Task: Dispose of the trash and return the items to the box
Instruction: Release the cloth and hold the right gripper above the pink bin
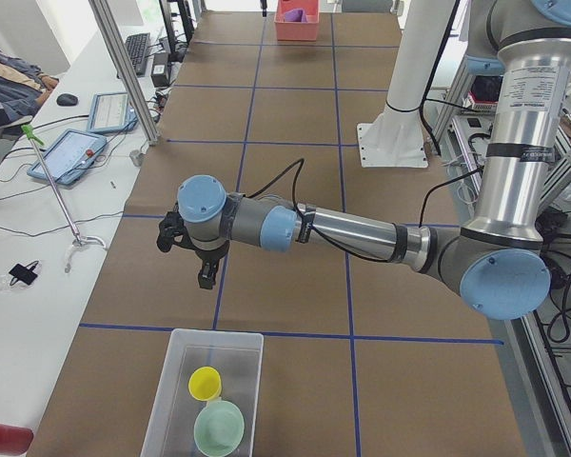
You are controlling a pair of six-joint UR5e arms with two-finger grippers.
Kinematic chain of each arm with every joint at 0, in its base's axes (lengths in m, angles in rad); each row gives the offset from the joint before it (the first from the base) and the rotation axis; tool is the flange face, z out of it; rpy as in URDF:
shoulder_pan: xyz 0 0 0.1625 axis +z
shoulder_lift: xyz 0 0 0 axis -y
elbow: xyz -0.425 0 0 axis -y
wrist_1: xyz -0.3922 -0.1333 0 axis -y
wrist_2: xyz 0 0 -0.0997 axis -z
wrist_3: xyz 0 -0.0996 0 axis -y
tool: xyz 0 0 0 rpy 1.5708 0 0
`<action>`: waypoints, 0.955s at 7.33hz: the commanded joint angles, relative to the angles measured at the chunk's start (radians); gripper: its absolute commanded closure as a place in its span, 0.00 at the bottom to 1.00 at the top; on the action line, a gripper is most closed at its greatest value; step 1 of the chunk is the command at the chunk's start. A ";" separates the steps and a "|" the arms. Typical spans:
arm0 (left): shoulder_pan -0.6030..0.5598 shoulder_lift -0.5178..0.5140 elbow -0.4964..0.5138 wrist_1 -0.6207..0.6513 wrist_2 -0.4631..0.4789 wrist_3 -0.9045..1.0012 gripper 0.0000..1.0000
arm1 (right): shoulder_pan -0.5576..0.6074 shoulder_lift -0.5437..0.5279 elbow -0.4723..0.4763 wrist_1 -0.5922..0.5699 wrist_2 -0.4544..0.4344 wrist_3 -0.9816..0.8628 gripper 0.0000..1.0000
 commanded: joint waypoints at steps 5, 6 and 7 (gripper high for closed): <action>-0.003 0.049 -0.074 0.005 -0.001 -0.002 0.02 | 0.028 -0.004 0.024 0.001 -0.005 0.008 0.00; -0.003 0.047 -0.074 0.005 -0.001 -0.002 0.02 | 0.031 -0.008 0.024 0.001 -0.005 0.009 0.00; -0.003 0.050 -0.073 0.005 -0.001 -0.002 0.02 | 0.040 -0.008 0.025 0.001 -0.005 0.011 0.00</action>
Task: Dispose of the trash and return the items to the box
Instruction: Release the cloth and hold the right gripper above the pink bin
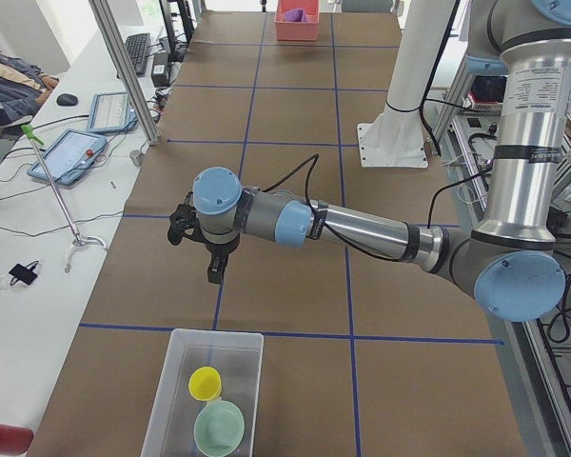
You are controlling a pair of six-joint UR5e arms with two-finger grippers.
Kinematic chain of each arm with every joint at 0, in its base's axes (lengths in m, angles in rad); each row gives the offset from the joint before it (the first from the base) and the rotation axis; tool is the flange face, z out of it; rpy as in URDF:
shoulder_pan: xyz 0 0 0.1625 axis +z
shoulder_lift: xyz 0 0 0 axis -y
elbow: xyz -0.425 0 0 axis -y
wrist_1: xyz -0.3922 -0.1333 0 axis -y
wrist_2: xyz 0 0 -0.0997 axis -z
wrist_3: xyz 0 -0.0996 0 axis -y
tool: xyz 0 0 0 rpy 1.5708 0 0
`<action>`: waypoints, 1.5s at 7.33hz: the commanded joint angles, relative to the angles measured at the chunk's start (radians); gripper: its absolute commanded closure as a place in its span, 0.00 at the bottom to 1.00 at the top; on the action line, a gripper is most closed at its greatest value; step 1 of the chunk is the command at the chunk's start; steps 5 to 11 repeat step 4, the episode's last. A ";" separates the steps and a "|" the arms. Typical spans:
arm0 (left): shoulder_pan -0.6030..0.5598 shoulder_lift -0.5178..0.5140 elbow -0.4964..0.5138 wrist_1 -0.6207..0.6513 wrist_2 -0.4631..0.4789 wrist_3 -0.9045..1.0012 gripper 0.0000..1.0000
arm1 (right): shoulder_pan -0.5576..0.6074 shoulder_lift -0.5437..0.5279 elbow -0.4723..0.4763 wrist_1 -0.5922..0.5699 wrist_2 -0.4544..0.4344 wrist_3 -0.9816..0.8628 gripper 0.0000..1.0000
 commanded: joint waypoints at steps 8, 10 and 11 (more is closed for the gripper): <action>0.000 0.006 0.004 0.003 0.000 0.000 0.02 | 0.010 -0.014 0.003 0.000 0.001 0.002 0.00; 0.000 0.006 0.004 0.003 0.000 0.000 0.02 | 0.010 -0.014 0.003 0.000 0.001 0.002 0.00; 0.000 0.006 0.004 0.003 0.000 0.000 0.02 | 0.010 -0.014 0.003 0.000 0.001 0.002 0.00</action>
